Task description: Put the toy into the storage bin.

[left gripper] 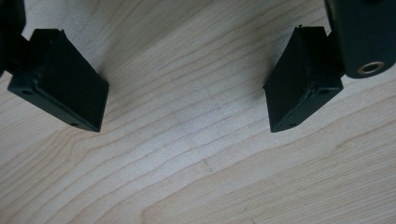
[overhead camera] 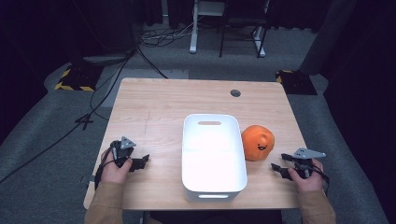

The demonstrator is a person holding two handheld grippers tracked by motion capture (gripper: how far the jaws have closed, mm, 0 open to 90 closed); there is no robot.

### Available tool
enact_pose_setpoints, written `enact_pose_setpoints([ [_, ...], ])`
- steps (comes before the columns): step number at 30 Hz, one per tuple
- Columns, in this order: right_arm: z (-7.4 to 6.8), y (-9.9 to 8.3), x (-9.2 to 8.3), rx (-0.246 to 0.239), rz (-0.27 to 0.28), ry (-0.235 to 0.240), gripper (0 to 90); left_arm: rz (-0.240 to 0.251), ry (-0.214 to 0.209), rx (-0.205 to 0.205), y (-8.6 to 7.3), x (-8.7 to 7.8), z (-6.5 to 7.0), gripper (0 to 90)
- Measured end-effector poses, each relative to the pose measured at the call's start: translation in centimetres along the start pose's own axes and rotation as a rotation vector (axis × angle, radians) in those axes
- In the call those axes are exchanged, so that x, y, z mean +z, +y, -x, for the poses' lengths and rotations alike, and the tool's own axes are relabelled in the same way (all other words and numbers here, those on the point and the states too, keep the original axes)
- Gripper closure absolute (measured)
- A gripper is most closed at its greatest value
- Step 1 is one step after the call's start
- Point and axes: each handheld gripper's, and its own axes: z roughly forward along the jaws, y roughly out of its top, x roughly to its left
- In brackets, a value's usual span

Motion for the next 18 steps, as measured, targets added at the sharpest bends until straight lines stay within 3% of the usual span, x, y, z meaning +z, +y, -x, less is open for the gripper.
enact_pose_setpoints([
  [6,0.00,0.01,0.01,-0.001,-0.001,0.002,30.2,-0.005,0.003,0.008,0.14,0.15,-0.12,11.1],
  [11,0.06,0.09,0.18,-0.011,-0.009,0.017,22.5,-0.018,-0.005,0.015,0.39,0.38,-0.32,7.1],
  [18,-0.01,0.05,0.05,0.003,-0.013,0.012,24.5,-0.024,-0.011,0.020,0.48,0.46,-0.40,5.8],
])
